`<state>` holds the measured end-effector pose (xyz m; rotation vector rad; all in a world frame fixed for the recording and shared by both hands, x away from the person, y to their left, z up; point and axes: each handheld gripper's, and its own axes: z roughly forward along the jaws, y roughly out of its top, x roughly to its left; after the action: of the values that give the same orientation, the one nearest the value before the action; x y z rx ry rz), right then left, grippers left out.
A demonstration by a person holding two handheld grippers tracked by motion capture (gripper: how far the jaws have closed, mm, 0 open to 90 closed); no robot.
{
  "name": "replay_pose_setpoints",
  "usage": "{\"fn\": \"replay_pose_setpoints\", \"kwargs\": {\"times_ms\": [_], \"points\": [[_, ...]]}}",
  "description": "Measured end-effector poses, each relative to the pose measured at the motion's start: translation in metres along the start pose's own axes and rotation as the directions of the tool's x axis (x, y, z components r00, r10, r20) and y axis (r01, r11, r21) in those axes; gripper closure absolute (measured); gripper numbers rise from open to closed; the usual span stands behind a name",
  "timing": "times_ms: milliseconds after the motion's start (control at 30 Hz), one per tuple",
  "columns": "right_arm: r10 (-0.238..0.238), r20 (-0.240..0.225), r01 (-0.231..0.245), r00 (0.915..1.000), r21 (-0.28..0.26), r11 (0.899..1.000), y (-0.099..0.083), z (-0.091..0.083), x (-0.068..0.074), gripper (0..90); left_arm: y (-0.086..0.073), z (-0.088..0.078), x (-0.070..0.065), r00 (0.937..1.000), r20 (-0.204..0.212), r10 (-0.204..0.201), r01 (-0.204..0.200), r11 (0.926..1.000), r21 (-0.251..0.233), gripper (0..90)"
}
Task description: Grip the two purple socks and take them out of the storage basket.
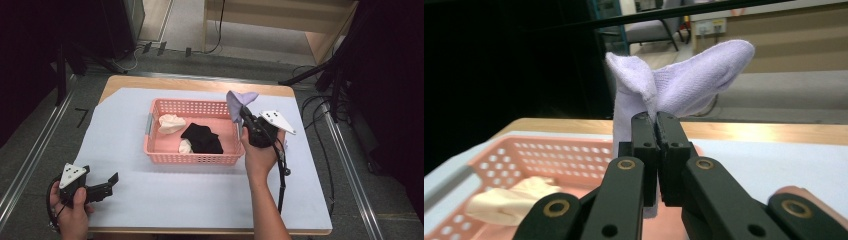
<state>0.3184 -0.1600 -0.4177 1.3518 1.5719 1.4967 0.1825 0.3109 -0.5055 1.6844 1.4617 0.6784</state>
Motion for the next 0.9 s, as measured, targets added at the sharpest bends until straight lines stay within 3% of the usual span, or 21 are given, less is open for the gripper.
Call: {"fn": "replay_pose_setpoints", "kwargs": {"times_ms": [233,467,900], "points": [[0.017,0.077,-0.020,0.9969,0.036,0.999,-0.014,-0.011,-0.036,88.6,0.000,0.000,0.000,1.0000,-0.002,0.001,-0.001,1.0000,0.001,0.0],[0.060,0.141,-0.071,0.9882,0.073,0.995,-0.032,-0.017,-0.062,88.6,0.000,0.000,-0.001,1.0000,-0.002,0.007,-0.007,1.0000,0.001,0.1],[0.097,0.208,-0.126,0.9734,0.132,0.983,-0.061,-0.022,-0.086,87.8,0.000,0.000,-0.001,0.9999,-0.006,0.012,-0.012,0.9999,0.001,0.1]]}}
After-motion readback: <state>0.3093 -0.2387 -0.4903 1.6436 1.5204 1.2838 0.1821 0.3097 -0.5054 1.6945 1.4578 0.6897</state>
